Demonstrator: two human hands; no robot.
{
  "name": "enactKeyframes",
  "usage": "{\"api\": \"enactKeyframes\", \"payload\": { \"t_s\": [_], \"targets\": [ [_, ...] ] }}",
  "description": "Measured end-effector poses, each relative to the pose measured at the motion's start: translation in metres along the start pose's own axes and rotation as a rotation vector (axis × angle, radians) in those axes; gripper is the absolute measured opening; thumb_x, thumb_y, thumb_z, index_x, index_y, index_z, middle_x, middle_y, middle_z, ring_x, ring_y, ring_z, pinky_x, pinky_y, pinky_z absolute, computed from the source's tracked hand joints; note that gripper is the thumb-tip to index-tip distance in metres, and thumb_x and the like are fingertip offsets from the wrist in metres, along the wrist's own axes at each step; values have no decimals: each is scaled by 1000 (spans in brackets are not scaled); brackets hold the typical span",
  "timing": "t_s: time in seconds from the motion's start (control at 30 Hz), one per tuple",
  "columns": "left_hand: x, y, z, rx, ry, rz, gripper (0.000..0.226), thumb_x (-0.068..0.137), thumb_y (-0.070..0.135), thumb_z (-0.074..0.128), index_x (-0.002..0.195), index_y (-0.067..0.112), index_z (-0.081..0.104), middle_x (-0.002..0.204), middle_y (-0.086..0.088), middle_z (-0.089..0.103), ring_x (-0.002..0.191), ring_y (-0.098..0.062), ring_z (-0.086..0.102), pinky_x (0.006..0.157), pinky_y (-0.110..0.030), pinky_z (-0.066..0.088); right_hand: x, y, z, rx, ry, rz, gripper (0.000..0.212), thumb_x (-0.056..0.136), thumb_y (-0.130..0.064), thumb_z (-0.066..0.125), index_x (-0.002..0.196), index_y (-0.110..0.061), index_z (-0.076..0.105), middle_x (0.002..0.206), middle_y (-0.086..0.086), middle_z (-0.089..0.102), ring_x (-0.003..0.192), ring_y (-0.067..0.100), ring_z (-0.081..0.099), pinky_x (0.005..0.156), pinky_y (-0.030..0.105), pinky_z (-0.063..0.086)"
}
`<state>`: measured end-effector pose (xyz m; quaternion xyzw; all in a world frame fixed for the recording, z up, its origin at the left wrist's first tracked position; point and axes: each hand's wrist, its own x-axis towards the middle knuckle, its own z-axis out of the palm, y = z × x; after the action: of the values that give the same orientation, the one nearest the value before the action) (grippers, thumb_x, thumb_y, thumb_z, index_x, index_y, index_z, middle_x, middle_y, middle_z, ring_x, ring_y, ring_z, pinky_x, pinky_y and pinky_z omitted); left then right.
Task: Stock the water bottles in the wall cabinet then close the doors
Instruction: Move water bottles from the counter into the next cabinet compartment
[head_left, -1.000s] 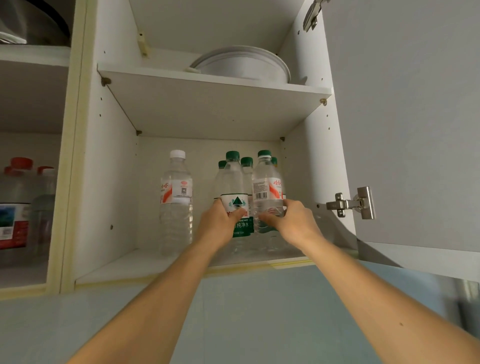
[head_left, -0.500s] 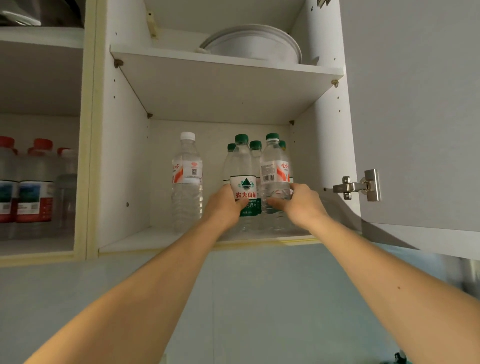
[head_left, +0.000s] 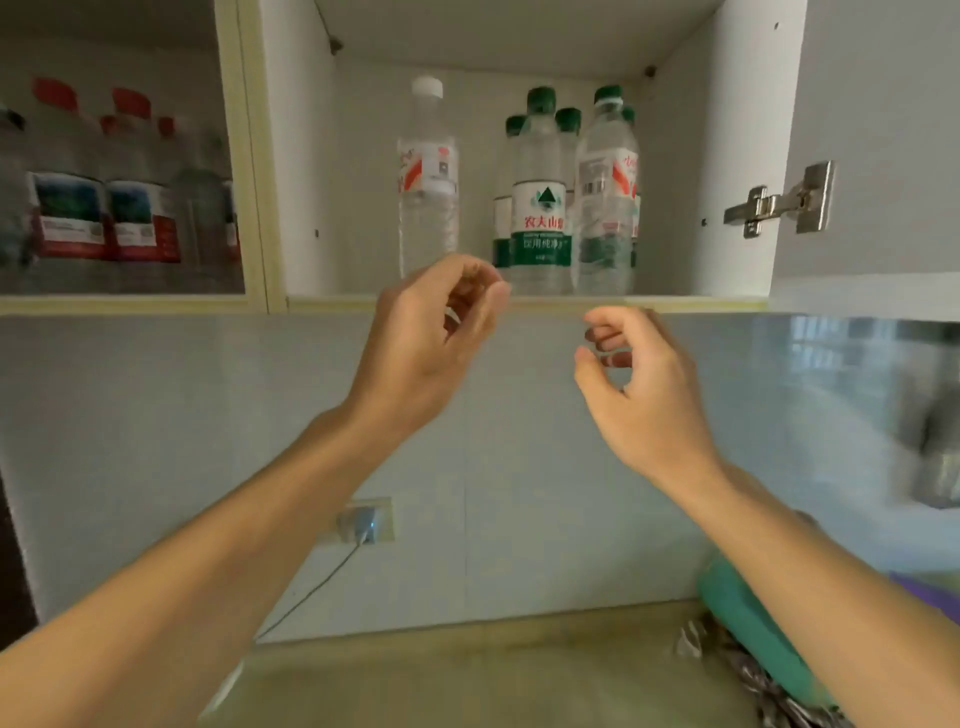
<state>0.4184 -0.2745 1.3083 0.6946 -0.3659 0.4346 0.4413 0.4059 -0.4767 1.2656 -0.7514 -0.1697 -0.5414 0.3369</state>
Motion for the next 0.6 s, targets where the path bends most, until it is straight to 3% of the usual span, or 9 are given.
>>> {"api": "enactKeyframes", "payload": {
  "t_s": [0.13, 0.3, 0.37, 0.5, 0.6],
  "targets": [
    [-78, -21, 1, 15, -94, -134, 14, 99, 26, 62, 100, 14, 69, 85, 5, 68, 77, -10, 62, 67, -32, 54, -84, -4, 19, 50, -222, 193, 18, 93, -14, 66, 111, -14, 67, 108, -4, 60, 89, 12, 62, 74, 8, 45],
    [-190, -48, 8, -33, -236, -383, 9, 98, 24, 65, 100, 16, 68, 83, 8, 68, 75, -4, 62, 66, -24, 54, -188, 9, 37, 58, -457, 416, 16, 93, -15, 67, 108, -16, 69, 108, -5, 62, 90, 6, 64, 72, 6, 45],
    [-239, -58, 10, -42, -297, -495, 10, 98, 23, 65, 102, 15, 68, 83, 7, 68, 75, -4, 62, 65, -25, 53, -227, 17, 39, 18, -523, 476, 17, 91, -14, 69, 107, -15, 71, 106, -1, 65, 87, 9, 66, 78, 10, 48],
    [-335, -76, 18, -26, -432, -825, 15, 98, 25, 65, 106, 13, 68, 91, -3, 70, 86, -20, 66, 72, -35, 56, -306, 35, 42, -50, -718, 701, 20, 90, -12, 68, 110, -13, 71, 104, 5, 71, 87, 17, 67, 89, 33, 54],
    [-394, -86, 25, 37, -569, -993, 21, 97, 33, 65, 112, 17, 67, 93, 10, 67, 87, -11, 66, 70, -19, 51, -356, 44, 43, -97, -836, 821, 23, 91, -19, 69, 113, -15, 72, 106, 1, 72, 83, 9, 63, 80, 21, 47]
  ]
}}
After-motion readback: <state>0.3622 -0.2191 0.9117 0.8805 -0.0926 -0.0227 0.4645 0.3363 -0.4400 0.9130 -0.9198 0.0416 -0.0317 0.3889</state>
